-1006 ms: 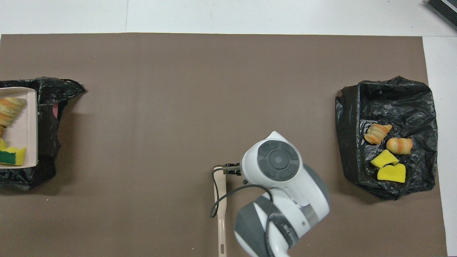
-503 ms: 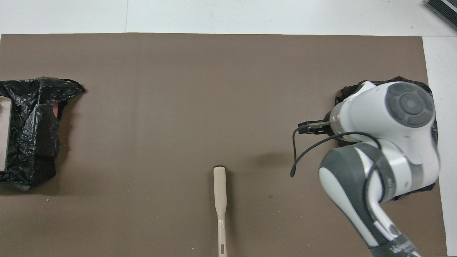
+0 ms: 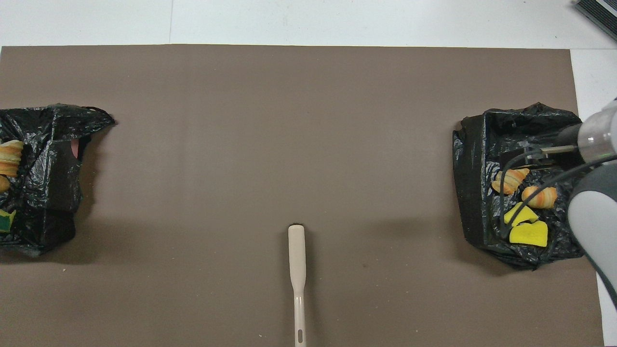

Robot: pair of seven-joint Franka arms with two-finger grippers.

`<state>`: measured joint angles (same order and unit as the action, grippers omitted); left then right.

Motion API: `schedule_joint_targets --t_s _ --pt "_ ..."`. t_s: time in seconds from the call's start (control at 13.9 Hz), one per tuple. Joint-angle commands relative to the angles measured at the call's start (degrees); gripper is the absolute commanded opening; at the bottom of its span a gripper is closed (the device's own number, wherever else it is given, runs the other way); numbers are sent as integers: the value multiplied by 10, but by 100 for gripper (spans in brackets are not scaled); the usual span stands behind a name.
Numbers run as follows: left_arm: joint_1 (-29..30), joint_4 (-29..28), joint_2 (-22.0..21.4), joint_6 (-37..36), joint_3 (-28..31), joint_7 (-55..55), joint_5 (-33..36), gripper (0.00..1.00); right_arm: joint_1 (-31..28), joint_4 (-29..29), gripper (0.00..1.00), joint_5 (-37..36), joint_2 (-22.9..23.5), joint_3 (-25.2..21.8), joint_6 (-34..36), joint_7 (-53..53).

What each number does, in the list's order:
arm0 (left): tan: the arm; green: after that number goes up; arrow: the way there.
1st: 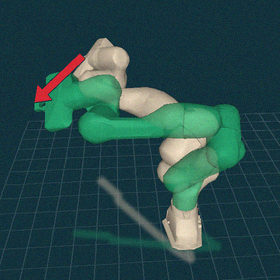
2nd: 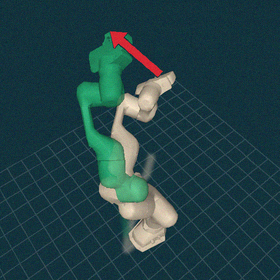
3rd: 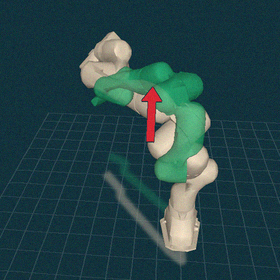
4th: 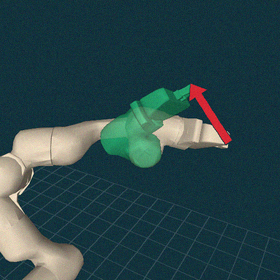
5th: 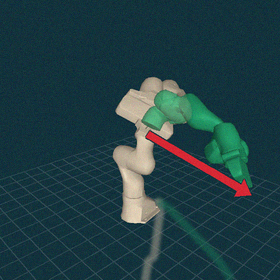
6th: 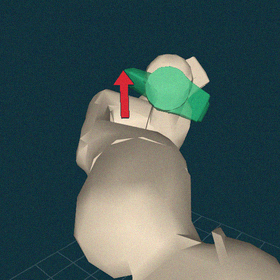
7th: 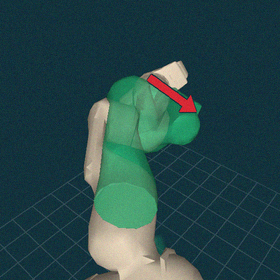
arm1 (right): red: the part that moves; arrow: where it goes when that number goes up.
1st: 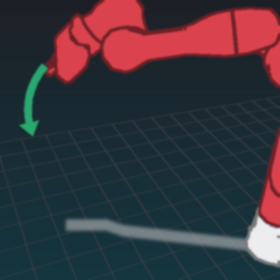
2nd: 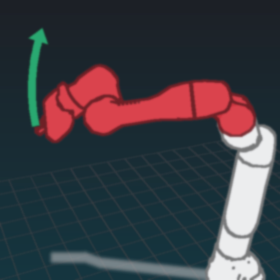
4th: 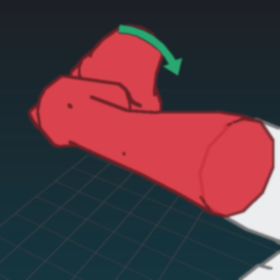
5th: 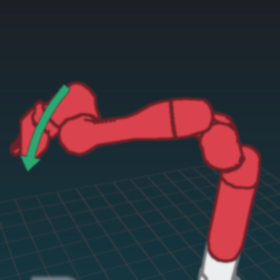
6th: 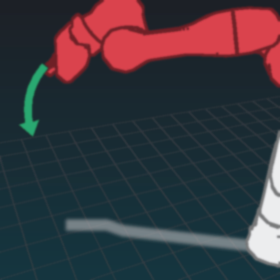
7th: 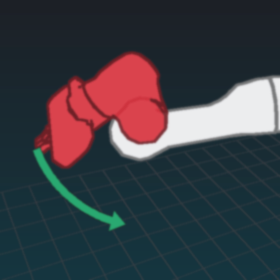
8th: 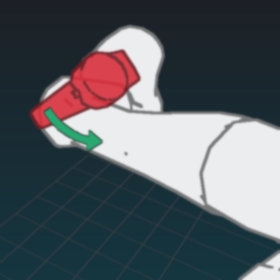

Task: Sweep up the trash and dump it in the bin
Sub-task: 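Tip the dustpan into the black bag with the left gripper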

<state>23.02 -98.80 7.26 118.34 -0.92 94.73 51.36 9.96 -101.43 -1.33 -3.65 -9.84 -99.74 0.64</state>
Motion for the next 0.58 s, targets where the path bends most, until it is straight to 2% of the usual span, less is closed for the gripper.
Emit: schedule_joint_targets --t_s 0.0,0.22,0.36,0.5 --pt "-9 -23 -48 -11 5 -7 56 0 1 22 100 -4 -27 -17 47 42" --pt "-8 -17 -63 -12 4 -3 61 0 -13 90 100 -10 -8 -22 102 79" --pt "-10 -14 -66 -34 -2 -9 51 0 -31 86 100 -3 -13 -16 104 85" --pt "-33 -14 -68 -75 -4 -36 -4 0 -43 82 100 5 -17 -11 117 88"
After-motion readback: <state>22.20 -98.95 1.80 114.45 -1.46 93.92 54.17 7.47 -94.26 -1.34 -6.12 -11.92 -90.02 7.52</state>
